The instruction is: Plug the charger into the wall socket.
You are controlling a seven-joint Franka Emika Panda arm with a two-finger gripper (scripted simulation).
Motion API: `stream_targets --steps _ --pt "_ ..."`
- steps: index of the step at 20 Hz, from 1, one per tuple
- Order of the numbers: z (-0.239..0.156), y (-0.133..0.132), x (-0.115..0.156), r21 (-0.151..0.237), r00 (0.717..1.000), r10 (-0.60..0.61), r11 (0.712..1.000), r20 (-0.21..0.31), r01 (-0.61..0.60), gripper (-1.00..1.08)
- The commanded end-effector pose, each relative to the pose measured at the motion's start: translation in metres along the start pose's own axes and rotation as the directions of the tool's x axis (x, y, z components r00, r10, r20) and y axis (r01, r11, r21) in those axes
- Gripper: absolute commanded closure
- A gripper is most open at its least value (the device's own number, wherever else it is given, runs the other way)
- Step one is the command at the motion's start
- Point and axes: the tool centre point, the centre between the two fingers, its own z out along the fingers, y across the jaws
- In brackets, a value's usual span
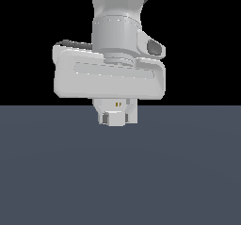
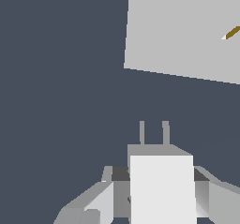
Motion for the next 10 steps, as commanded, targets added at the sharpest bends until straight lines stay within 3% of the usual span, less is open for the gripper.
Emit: stream_targets --steps 1,10 --pt "-0.01 0.008 0.003 -0.006 0.998 0.057 0.998 0.0 -0.057 1.08" --pt "-0.027 0.023 0.006 -0.017 0.989 0.149 0.989 0.001 -0.149 1.08"
